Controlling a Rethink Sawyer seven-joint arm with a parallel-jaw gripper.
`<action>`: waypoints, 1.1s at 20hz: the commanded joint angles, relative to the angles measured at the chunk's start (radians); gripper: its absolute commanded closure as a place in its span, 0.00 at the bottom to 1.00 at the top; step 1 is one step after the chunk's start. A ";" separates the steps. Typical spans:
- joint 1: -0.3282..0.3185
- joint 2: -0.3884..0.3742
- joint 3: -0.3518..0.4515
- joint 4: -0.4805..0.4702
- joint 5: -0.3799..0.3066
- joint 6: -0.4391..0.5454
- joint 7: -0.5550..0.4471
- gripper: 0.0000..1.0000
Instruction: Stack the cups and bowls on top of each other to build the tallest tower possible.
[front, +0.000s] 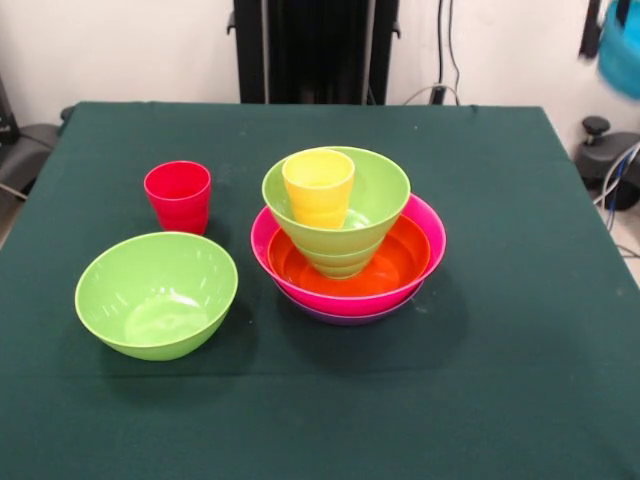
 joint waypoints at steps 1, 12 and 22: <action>-0.045 -0.190 0.075 0.135 0.041 0.185 -0.007 1.00; -0.291 -0.217 0.171 0.355 -0.013 -0.020 -0.264 1.00; -0.459 -0.217 0.295 0.428 -0.139 -0.113 -0.287 1.00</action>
